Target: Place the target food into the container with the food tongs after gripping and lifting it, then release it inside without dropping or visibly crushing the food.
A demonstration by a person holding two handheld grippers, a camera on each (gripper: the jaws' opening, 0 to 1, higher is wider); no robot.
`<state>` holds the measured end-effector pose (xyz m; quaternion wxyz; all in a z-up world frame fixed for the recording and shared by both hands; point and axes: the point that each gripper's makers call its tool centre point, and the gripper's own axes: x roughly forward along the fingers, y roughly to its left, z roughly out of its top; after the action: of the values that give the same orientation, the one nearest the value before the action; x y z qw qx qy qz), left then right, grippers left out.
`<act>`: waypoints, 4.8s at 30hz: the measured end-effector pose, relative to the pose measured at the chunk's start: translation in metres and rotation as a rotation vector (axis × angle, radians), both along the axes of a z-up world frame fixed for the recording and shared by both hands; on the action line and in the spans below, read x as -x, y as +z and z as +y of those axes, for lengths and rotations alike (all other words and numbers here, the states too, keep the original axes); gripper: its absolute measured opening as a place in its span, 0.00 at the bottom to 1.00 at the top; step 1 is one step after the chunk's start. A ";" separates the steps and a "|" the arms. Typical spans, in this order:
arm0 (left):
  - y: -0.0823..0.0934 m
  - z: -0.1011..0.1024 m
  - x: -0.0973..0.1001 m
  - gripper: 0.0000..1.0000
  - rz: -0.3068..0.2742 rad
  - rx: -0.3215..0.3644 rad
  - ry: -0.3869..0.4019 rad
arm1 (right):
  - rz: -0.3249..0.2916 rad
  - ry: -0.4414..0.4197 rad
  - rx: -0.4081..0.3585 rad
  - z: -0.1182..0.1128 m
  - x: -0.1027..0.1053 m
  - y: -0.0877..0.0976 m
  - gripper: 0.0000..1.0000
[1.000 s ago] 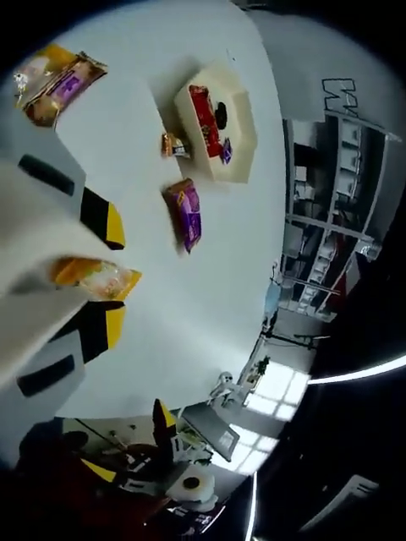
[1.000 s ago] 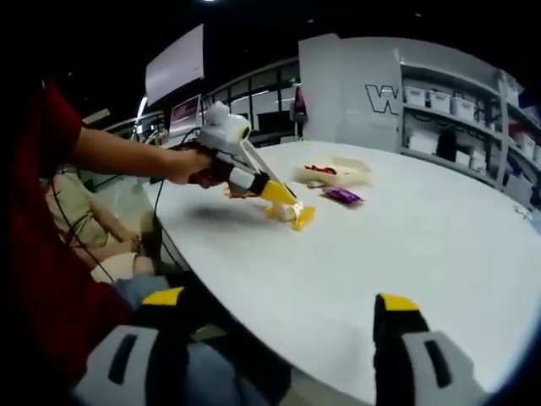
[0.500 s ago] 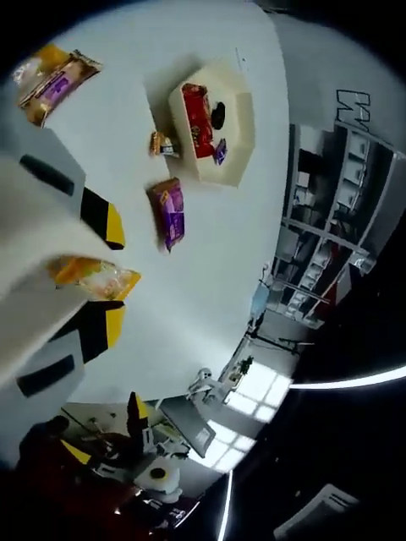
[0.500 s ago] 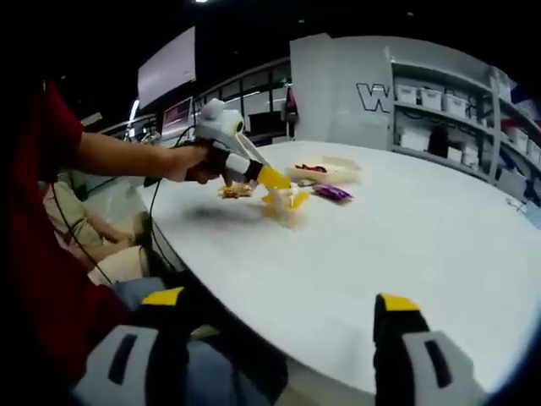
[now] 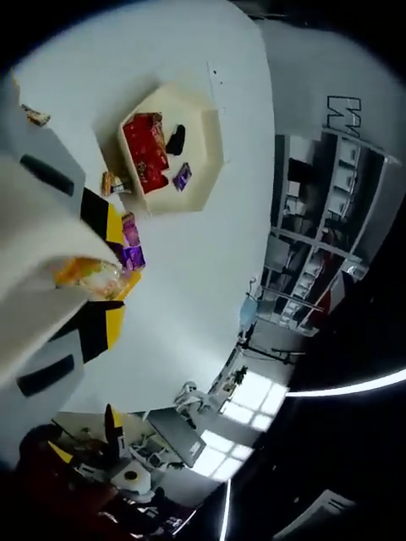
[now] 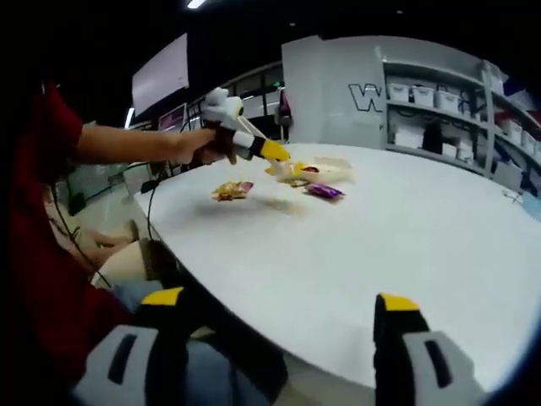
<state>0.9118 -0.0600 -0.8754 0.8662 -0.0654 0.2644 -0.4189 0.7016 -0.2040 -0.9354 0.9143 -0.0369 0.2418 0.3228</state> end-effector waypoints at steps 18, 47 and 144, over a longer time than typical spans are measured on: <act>0.005 0.017 -0.072 0.22 -0.032 -0.030 0.067 | -0.029 -0.046 0.000 -0.013 -0.015 0.005 0.91; -0.020 0.031 -0.132 0.23 -0.075 -0.099 0.155 | -0.034 -0.069 0.024 -0.027 -0.025 0.003 0.90; -0.041 -0.042 -0.022 0.24 -0.164 -0.176 -0.199 | -0.079 0.030 0.058 0.003 -0.004 0.020 0.88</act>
<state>0.9333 -0.1017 -0.9166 0.8415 0.0716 0.2335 -0.4819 0.7052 -0.2013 -0.9149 0.9168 -0.0797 0.2141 0.3276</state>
